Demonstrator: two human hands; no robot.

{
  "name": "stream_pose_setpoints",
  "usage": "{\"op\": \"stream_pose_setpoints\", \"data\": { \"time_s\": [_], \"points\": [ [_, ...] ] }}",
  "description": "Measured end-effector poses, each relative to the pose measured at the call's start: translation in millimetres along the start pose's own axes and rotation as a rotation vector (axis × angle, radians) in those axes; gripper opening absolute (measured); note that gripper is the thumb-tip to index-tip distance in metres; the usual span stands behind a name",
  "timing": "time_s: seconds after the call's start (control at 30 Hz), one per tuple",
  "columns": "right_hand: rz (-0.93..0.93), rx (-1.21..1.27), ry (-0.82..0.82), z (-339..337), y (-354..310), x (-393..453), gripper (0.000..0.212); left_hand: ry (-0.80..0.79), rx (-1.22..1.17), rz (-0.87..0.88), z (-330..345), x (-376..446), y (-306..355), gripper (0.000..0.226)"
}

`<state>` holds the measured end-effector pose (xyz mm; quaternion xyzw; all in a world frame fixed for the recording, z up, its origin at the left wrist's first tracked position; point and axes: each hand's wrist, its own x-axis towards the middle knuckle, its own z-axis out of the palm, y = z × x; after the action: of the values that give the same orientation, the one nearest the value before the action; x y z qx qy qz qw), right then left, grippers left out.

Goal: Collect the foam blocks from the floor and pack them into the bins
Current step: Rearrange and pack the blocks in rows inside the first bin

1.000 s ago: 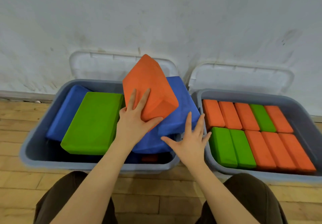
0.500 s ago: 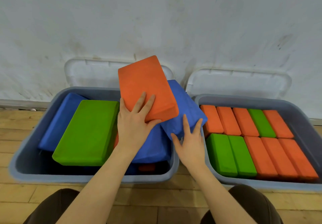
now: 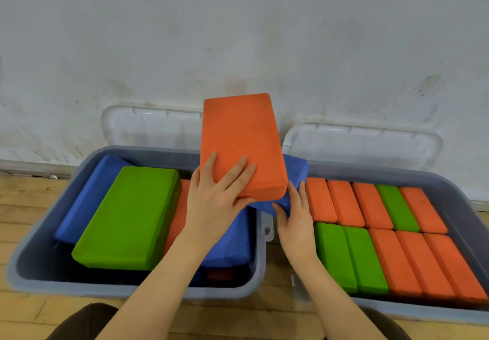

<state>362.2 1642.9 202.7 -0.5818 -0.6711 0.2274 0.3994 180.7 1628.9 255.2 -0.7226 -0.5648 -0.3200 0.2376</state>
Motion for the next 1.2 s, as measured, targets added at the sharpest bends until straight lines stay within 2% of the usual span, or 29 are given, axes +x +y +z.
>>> {"op": "stream_pose_setpoints", "data": {
  "time_s": [0.2, 0.33, 0.4, 0.53, 0.6, 0.7, 0.8, 0.87, 0.93, 1.0, 1.1, 1.2],
  "points": [
    [0.002, 0.091, -0.066, -38.5, 44.7, 25.9, 0.057, -0.010, -0.039, 0.052, 10.6, 19.7, 10.5, 0.056],
    [0.029, -0.019, -0.183, -50.5, 74.0, 35.3, 0.058, -0.020, -0.067, 0.120, 24.6, 27.5, 24.0, 0.054],
    [-0.008, -0.031, -0.149, -57.2, 72.0, 33.4, 0.061, -0.028, -0.092, 0.140, 30.2, 29.6, 32.5, 0.054],
    [-0.139, 0.276, 0.014, -76.3, 38.9, 29.5, 0.044, -0.005, -0.191, 0.120, 35.6, 44.9, 50.2, 0.055],
    [-0.181, 0.416, 0.030, -87.0, 27.8, 29.4, 0.046, -0.061, -0.184, 0.178, 40.2, 53.5, 56.6, 0.055],
    [-0.233, 0.244, -0.011, -93.6, 26.8, 29.4, 0.045, -0.239, -0.228, 0.141, 51.6, 53.9, 60.2, 0.057],
    [-0.133, 0.035, -0.054, -89.3, 32.3, 22.1, 0.046, -0.406, -0.273, 0.110, 57.7, 38.3, 60.6, 0.058],
    [-0.105, -0.085, -0.083, -84.4, 35.6, 15.2, 0.054, -0.452, -0.270, 0.105, 54.3, 33.5, 61.9, 0.056],
    [-0.097, -0.174, -0.048, -81.2, 33.3, 11.6, 0.061, -0.439, -0.262, 0.063, 45.9, 33.5, 62.2, 0.054],
    [-0.146, -0.277, 0.065, -77.9, 24.2, 11.6, 0.064, -0.411, -0.243, 0.035, 36.3, 33.8, 56.7, 0.054],
    [-0.300, -0.310, 0.197, -65.6, -1.0, 9.4, 0.052, -0.350, -0.217, -0.006, 19.8, 25.2, 34.6, 0.052],
    [-0.427, -0.263, 0.196, -35.4, -28.0, -1.2, 0.046, -0.326, -0.136, -0.081, 2.1, 2.0, 0.6, 0.052]
  ]
}}
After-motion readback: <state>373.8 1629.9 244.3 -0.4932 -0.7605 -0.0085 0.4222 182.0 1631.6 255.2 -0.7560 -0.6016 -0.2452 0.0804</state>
